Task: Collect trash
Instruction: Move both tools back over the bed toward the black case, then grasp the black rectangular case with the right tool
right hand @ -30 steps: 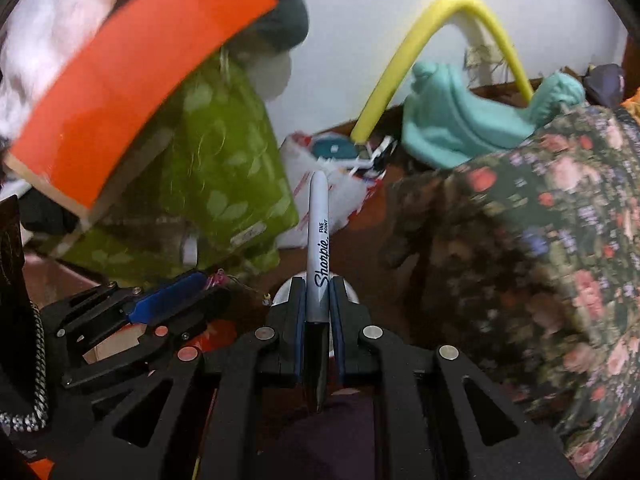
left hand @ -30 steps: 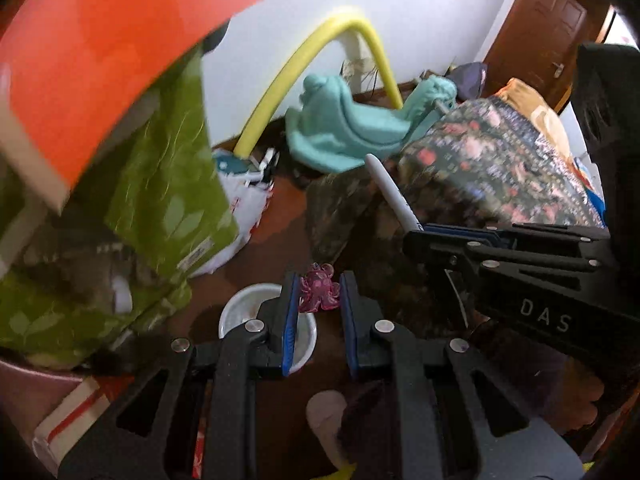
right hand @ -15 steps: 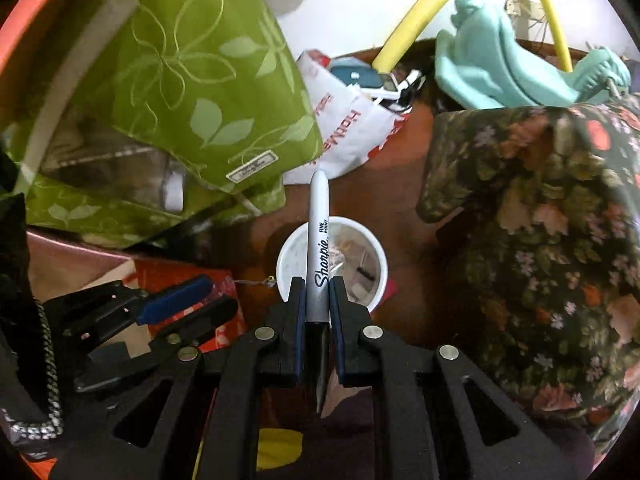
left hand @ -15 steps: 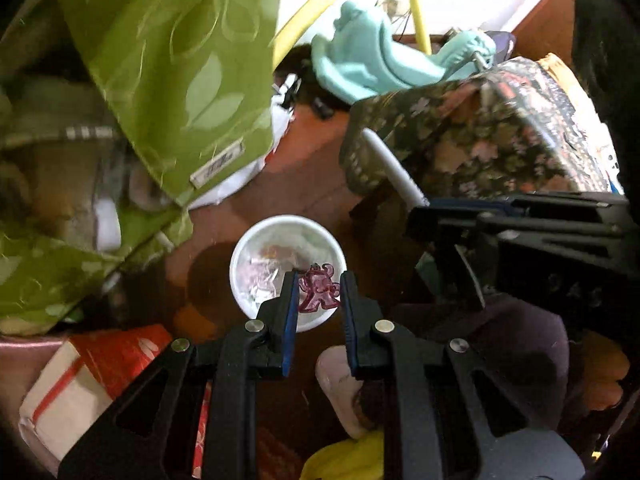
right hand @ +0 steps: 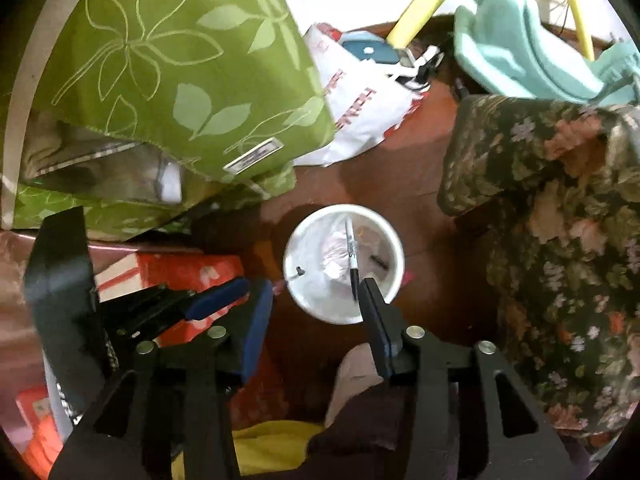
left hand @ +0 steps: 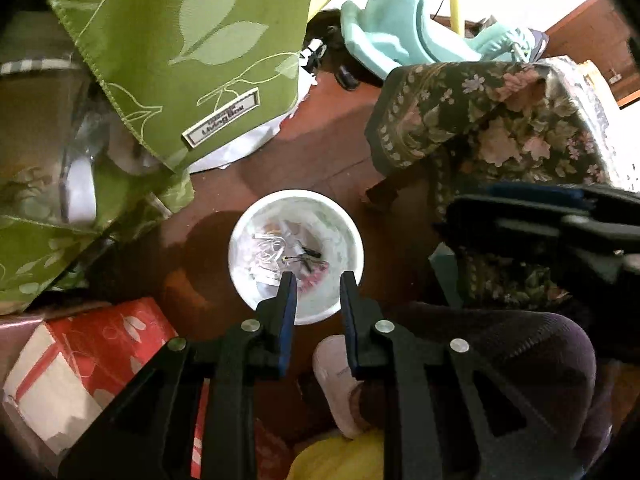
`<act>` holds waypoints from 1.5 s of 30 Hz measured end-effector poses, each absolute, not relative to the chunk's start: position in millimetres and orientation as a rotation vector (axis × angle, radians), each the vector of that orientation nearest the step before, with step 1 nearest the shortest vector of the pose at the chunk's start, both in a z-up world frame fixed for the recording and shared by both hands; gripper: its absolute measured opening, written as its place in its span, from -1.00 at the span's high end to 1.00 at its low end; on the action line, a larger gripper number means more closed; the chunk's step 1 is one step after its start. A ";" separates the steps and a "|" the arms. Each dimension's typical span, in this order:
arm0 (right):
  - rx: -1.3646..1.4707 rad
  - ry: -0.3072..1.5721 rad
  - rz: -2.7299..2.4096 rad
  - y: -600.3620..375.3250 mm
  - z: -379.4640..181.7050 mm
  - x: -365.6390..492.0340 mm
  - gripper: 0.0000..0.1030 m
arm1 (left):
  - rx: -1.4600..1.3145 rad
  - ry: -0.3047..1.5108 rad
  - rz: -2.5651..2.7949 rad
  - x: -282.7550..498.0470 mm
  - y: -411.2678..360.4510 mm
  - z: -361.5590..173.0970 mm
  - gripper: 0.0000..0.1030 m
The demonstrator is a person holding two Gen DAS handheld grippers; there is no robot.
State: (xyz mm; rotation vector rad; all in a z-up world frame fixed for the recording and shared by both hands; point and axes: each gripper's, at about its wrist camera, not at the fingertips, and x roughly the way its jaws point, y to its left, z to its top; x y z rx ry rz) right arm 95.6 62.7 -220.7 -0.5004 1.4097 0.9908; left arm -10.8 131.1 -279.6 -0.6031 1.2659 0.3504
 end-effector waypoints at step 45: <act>0.379 1.148 0.090 -341.6 -154.1 446.4 0.19 | -0.299 0.816 0.245 212.9 8.4 -101.4 0.17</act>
